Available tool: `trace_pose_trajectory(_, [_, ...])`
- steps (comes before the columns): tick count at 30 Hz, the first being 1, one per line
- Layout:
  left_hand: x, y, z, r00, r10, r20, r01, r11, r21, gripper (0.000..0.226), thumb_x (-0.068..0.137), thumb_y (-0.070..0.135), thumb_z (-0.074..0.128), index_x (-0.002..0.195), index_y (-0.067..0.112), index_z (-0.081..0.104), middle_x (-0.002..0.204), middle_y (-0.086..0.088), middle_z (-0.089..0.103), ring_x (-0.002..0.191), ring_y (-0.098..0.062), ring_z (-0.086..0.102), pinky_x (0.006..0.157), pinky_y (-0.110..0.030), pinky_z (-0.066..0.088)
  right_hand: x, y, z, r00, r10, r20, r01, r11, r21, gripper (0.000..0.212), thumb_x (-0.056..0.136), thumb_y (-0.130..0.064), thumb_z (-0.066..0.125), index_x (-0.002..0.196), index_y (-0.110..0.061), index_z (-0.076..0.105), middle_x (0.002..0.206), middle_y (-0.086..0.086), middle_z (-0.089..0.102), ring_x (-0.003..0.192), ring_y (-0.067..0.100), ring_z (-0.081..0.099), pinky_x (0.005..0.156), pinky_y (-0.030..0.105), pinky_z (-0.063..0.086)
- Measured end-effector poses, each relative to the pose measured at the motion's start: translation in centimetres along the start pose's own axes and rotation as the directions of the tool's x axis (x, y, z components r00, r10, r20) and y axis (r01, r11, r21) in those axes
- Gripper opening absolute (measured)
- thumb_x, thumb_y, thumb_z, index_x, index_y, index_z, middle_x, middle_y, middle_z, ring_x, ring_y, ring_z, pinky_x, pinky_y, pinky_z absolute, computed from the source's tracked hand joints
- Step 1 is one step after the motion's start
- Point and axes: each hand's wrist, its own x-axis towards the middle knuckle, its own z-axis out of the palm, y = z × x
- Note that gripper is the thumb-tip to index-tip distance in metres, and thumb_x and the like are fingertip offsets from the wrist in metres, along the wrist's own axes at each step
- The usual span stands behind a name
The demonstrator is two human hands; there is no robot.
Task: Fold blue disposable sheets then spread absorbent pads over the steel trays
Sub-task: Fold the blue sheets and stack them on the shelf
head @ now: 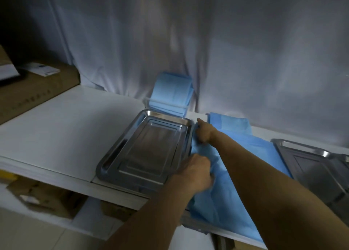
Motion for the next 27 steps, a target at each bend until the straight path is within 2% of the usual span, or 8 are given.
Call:
trace_pose_trajectory(5, [0.0, -0.1, -0.3, 0.999, -0.007, -0.040, 0.007, 1.000, -0.007, 0.028, 0.092, 0.026, 0.051, 0.101, 0.001, 0.061, 0.104, -0.018, 0.062, 0.095, -0.031, 0.062, 0.071, -0.033, 0.046, 0.7, 0.6, 0.2, 0.977, 0.027, -0.213, -0.016, 0.999, 0.051, 0.030, 0.091, -0.015, 0.052, 0.116, -0.001, 0.064, 0.121, 0.017, 0.063, 0.114, 0.032, 0.057, 0.096, 0.033, 0.043])
trace_pose_trajectory(10, [-0.4, -0.1, -0.7, 0.999, 0.007, -0.048, -0.007, 1.000, 0.003, 0.025, 0.091, 0.022, 0.052, 0.099, 0.000, 0.061, 0.104, -0.018, 0.061, 0.094, -0.031, 0.063, 0.071, -0.033, 0.048, 0.5, 1.3, -0.3, 0.907, 0.138, -0.397, -0.035, 0.966, 0.255, 0.018, 0.089, -0.006, 0.047, 0.087, -0.003, 0.065, 0.091, 0.017, 0.063, 0.102, 0.034, 0.062, 0.077, 0.028, 0.044])
trace_pose_trajectory(13, [-0.4, 0.0, -0.7, 0.998, -0.003, -0.069, 0.000, 0.999, -0.046, 0.024, 0.090, 0.022, 0.053, 0.096, 0.000, 0.061, 0.103, -0.017, 0.061, 0.092, -0.030, 0.062, 0.067, -0.031, 0.046, 0.0, 1.3, 0.2, 0.943, 0.059, -0.328, 0.079, 0.917, 0.391, 0.030, 0.089, -0.005, 0.055, 0.118, -0.007, 0.060, 0.120, 0.011, 0.057, 0.115, 0.026, 0.056, 0.091, 0.023, 0.040])
trace_pose_trajectory(14, [-0.5, 0.1, -0.6, 0.997, -0.002, -0.081, -0.003, 0.998, -0.060, 0.024, 0.090, 0.022, 0.053, 0.094, -0.001, 0.060, 0.101, -0.017, 0.061, 0.092, -0.030, 0.062, 0.066, -0.030, 0.044, -0.3, 1.4, 0.2, 0.944, 0.038, -0.326, 0.111, 0.897, 0.428, 0.036, 0.087, -0.007, 0.059, 0.123, -0.009, 0.058, 0.120, 0.008, 0.056, 0.112, 0.024, 0.056, 0.093, 0.024, 0.041])
trace_pose_trajectory(17, [-0.7, 0.2, -0.3, 0.995, 0.001, -0.096, -0.010, 0.995, -0.094, 0.026, 0.090, 0.024, 0.052, 0.084, 0.001, 0.061, 0.090, -0.019, 0.062, 0.090, -0.031, 0.063, 0.064, -0.029, 0.039, -1.2, 1.8, -0.2, 0.971, 0.014, -0.238, 0.112, 0.856, 0.504, 0.027, 0.089, -0.009, 0.058, 0.115, -0.008, 0.061, 0.108, 0.012, 0.063, 0.102, 0.026, 0.062, 0.097, 0.033, 0.048])
trace_pose_trajectory(19, [-0.8, 0.0, -0.3, 0.992, -0.026, -0.126, 0.002, 0.982, -0.188, 0.028, 0.091, 0.026, 0.051, 0.088, 0.000, 0.061, 0.093, -0.020, 0.064, 0.090, -0.032, 0.062, 0.066, -0.031, 0.040, -2.1, 2.8, -0.5, 0.968, 0.003, -0.252, 0.110, 0.894, 0.435, 0.030, 0.091, -0.011, 0.055, 0.120, -0.006, 0.061, 0.120, 0.013, 0.063, 0.113, 0.027, 0.059, 0.104, 0.034, 0.043])
trace_pose_trajectory(23, [-1.2, -0.5, -0.4, 0.982, -0.123, -0.141, 0.033, 0.858, -0.512, 0.029, 0.089, 0.022, 0.057, 0.095, -0.006, 0.063, 0.098, -0.023, 0.066, 0.094, -0.034, 0.063, 0.077, -0.038, 0.049, -5.1, 5.5, -2.0, 0.928, 0.058, -0.369, 0.149, 0.848, 0.508, 0.020, 0.094, -0.026, 0.051, 0.081, -0.017, 0.063, 0.082, 0.003, 0.063, 0.087, 0.020, 0.057, 0.080, 0.030, 0.043])
trace_pose_trajectory(27, [-2.1, 0.0, -0.4, 0.973, -0.163, -0.161, -0.007, 0.679, -0.734, 0.037, 0.070, 0.037, 0.055, 0.086, 0.004, 0.063, 0.082, -0.016, 0.061, 0.079, -0.023, 0.059, 0.072, -0.043, 0.048, -10.1, 7.8, -4.8, 0.997, 0.045, -0.059, -0.002, 0.810, 0.586, 0.044, 0.093, -0.053, 0.043, 0.106, -0.017, 0.065, 0.096, 0.004, 0.069, 0.087, 0.017, 0.060, 0.080, 0.028, 0.042])
